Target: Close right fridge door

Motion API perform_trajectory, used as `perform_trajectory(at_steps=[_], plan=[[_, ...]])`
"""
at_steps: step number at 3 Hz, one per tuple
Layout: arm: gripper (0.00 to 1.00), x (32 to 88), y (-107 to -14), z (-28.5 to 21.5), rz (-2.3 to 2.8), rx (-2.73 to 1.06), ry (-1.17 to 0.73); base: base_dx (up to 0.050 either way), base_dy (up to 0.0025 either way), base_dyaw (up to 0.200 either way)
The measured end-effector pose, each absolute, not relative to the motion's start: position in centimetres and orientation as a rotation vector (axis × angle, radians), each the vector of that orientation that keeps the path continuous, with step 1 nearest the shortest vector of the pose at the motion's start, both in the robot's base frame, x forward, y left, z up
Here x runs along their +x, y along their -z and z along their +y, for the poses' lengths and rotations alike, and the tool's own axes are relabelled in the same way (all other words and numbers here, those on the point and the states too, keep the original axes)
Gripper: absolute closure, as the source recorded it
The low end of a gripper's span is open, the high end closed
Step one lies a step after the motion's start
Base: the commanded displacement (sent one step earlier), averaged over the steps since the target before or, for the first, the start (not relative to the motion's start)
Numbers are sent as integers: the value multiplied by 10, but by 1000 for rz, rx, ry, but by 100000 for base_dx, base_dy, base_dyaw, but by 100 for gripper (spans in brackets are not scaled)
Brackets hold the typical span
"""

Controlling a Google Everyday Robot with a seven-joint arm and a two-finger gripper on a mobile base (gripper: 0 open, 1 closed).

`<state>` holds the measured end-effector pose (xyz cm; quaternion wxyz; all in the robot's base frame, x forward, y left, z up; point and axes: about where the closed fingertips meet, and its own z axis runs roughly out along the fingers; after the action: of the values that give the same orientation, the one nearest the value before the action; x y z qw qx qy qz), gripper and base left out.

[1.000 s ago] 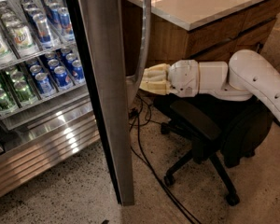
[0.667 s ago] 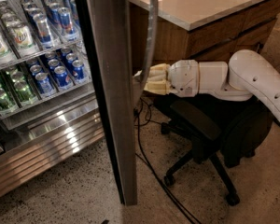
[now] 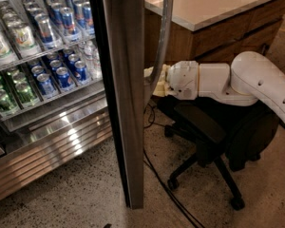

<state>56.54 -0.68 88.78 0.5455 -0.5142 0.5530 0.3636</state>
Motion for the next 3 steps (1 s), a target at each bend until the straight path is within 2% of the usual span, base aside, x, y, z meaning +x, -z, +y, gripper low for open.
perform_trajectory(at_steps=[2, 3], plan=[[100, 547, -904, 31, 1295, -1206, -869, 0, 0, 0], [100, 547, -904, 31, 1295, -1207, -869, 6, -6, 19727]])
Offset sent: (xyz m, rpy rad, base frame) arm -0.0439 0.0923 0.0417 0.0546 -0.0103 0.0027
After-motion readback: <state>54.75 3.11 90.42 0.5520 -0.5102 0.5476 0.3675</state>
